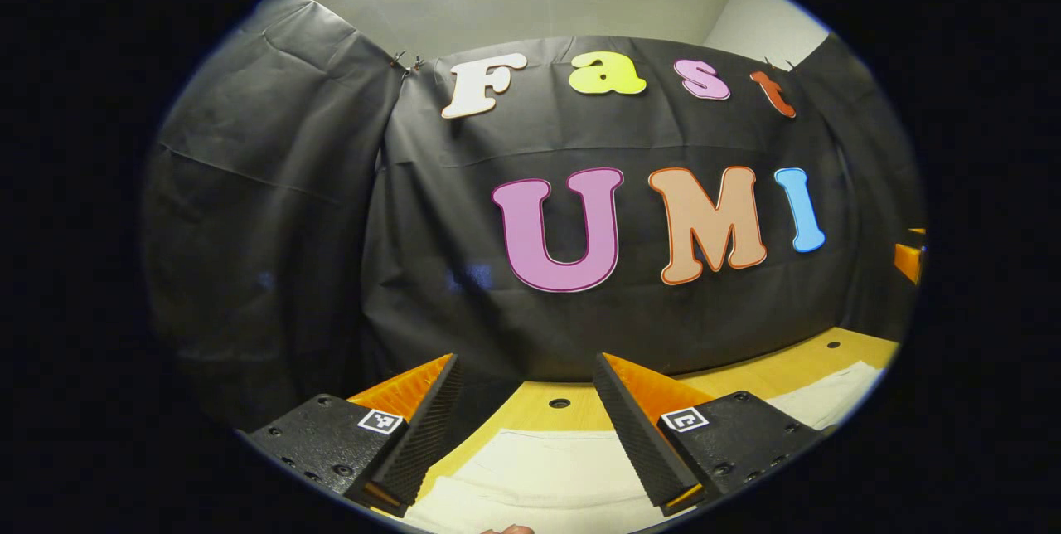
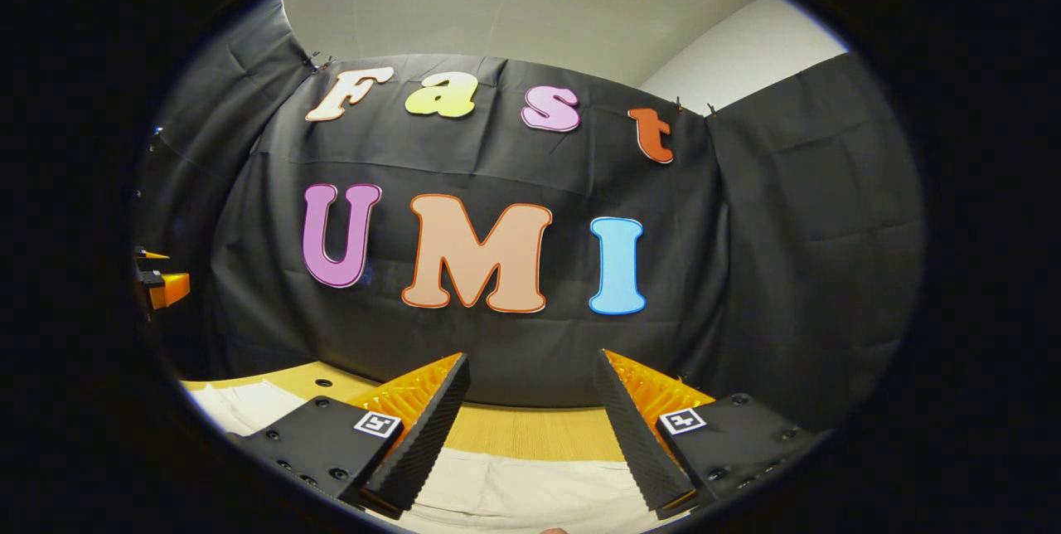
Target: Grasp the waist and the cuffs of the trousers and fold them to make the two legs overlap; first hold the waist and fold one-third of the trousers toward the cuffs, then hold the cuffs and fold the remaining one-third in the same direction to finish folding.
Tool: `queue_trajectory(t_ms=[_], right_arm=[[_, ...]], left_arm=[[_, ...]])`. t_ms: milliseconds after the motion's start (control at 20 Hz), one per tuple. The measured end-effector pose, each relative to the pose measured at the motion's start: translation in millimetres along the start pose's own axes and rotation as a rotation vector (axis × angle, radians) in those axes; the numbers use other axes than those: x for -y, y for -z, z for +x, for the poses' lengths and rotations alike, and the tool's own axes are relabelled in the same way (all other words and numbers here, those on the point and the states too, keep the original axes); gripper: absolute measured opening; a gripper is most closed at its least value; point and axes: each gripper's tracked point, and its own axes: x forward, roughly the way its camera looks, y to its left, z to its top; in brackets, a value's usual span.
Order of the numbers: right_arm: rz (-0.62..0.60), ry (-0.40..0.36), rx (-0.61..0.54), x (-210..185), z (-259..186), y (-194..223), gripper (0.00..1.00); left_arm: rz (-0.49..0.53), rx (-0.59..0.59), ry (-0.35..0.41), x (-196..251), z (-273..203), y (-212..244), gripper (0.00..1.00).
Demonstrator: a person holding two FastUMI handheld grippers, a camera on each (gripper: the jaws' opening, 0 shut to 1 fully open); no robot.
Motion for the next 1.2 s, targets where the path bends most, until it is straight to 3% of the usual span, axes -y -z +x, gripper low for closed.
queue_trajectory(t_ms=[350, 600, 800, 1200], right_arm=[[-0.009, -0.017, -0.013, -6, 1, 4, 0.97], [-0.018, -0.039, -0.019, -16, 5, 9, 0.98], [-0.021, -0.053, -0.027, -23, 8, 14, 0.97], [-0.03, -0.075, -0.057, -34, 8, 32, 0.97]], left_arm=[[0.063, -0.033, 0.014, -16, -5, 17, 0.96], [0.211, -0.072, 0.055, -32, -12, 34, 1.0], [0.354, -0.121, 0.107, -40, -21, 58, 0.96], [0.671, -0.246, 0.269, -49, -52, 126, 0.97]])
